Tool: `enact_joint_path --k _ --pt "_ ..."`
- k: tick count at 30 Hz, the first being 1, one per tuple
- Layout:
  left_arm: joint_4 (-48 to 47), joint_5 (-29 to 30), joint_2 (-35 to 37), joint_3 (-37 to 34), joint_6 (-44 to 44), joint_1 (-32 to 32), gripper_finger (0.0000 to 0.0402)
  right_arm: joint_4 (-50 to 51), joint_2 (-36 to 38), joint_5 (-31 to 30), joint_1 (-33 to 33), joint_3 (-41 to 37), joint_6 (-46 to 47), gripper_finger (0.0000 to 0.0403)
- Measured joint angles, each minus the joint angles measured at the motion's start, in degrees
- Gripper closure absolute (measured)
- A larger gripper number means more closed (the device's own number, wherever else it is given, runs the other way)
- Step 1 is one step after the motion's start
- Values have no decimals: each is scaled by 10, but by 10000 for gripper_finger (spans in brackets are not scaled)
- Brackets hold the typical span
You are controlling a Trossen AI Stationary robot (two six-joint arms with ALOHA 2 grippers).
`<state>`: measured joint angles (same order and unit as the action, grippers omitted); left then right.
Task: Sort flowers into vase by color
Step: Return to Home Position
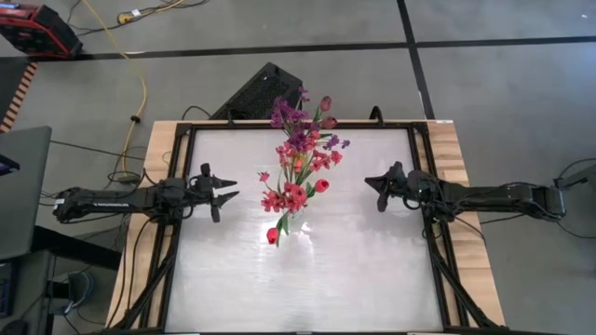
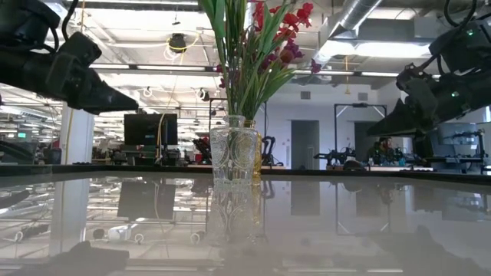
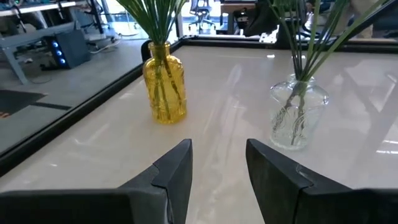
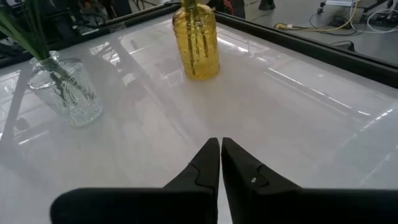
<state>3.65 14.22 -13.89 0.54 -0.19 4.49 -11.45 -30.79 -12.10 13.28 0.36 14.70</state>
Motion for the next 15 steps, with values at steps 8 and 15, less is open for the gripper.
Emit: enact_joint_path --k 8,15 --pt "1 0 0 -1 0 0 262 6 0 0 0 0 -1 356" --pt "1 0 0 -1 0 0 262 8 0 0 0 0 -1 355"
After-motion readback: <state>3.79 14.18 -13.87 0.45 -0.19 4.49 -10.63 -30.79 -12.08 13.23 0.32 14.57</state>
